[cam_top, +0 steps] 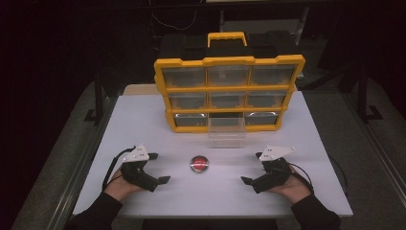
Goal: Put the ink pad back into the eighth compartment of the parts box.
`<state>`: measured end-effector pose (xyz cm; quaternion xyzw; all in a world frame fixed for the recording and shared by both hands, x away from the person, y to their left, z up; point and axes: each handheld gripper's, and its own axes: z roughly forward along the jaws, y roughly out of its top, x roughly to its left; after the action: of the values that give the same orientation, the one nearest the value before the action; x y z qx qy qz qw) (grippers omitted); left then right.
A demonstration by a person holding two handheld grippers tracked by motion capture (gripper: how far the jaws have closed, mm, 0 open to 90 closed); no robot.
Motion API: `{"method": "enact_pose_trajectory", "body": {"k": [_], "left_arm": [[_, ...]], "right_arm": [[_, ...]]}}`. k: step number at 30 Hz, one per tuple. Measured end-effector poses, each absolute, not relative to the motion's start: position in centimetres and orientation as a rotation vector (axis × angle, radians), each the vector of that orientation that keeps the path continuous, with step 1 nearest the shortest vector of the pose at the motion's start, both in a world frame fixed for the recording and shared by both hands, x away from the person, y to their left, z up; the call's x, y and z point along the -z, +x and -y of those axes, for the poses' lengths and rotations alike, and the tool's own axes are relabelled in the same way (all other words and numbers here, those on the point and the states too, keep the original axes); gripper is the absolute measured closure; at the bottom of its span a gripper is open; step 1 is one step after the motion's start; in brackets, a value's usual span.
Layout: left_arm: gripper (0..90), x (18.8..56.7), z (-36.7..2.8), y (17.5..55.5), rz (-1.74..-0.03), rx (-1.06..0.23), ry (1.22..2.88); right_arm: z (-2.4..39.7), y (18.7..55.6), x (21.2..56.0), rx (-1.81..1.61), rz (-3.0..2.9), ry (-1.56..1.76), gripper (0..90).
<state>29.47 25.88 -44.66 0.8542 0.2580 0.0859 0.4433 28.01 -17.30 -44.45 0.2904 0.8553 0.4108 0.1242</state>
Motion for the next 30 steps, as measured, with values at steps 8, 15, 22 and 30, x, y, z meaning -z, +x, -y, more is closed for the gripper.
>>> {"method": "enact_pose_trajectory", "body": {"k": [8,15,22,30], "left_arm": [[0.0,44.5,-25.3,29.7,-0.617,-0.202,2.126],[0.0,44.4,-24.9,30.0,-0.613,-0.183,2.124],[0.0,44.0,-24.6,30.2,-0.597,-0.186,2.124],[0.0,43.9,-24.0,30.7,-0.588,-0.172,2.131]], "right_arm": [[17.2,28.0,44.5,-1.196,-2.497,0.845,0.0],[17.1,28.0,44.4,-1.2,-2.498,0.838,0.0],[17.1,28.0,44.4,-1.203,-2.494,0.838,0.0],[17.1,28.0,44.4,-1.204,-2.496,0.838,0.0]]}}
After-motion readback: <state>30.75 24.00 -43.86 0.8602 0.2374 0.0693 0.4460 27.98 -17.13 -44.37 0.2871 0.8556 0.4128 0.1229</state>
